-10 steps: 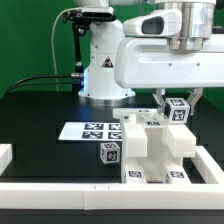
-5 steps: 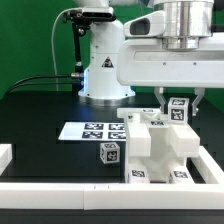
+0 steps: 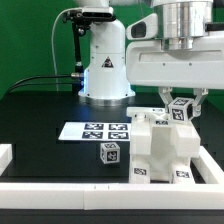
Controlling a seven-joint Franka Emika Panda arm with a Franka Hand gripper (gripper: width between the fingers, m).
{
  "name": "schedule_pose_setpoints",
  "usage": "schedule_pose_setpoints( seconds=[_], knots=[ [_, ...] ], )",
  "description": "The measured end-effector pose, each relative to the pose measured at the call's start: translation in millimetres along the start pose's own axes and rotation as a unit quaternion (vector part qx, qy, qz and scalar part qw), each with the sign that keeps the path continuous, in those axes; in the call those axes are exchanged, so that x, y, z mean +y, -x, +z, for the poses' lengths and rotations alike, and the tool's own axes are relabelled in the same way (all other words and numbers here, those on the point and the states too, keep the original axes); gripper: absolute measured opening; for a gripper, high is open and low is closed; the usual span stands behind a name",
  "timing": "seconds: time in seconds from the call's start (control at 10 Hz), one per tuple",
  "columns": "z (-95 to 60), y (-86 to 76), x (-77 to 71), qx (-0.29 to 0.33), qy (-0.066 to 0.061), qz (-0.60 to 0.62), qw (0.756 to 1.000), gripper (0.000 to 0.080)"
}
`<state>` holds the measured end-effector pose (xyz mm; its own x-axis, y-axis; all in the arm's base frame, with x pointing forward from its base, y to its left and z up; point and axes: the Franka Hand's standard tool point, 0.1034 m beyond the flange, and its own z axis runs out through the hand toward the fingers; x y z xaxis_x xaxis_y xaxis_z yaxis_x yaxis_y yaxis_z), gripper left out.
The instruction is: Assemble chair
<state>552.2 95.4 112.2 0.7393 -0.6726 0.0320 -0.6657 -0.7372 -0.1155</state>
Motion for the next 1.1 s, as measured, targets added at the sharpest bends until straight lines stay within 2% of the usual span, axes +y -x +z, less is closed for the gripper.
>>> schedule_pose_setpoints(
  seconds=[0.1, 0.2, 0.3, 0.4, 0.5, 0.6, 0.9, 1.1],
  knots=[
    [-0.8, -0.3, -0.1, 0.000, 0.000, -0.033, 0.999, 0.0517],
    [-4.5, -1.3, -0.8, -0.001, -0.001, -0.081, 0.997, 0.0517],
    [-10.4, -2.7, -1.2, -0.006, 0.000, -0.161, 0.987, 0.0607],
    [-13.8, -2.1, -0.7, -0.010, 0.003, -0.255, 0.967, 0.0607],
    [-16.2, 0.8, -2.7, -0.008, 0.001, -0.295, 0.955, 0.0642],
    [-18.5, 6.6, -2.6, -0.007, -0.001, -0.306, 0.952, 0.0647],
    [-16.6, 4.9, -0.6, -0.008, 0.000, -0.393, 0.919, 0.0649],
    [-14.1, 4.5, -10.2, -0.017, 0.013, -0.530, 0.848, 0.0649]
  ],
)
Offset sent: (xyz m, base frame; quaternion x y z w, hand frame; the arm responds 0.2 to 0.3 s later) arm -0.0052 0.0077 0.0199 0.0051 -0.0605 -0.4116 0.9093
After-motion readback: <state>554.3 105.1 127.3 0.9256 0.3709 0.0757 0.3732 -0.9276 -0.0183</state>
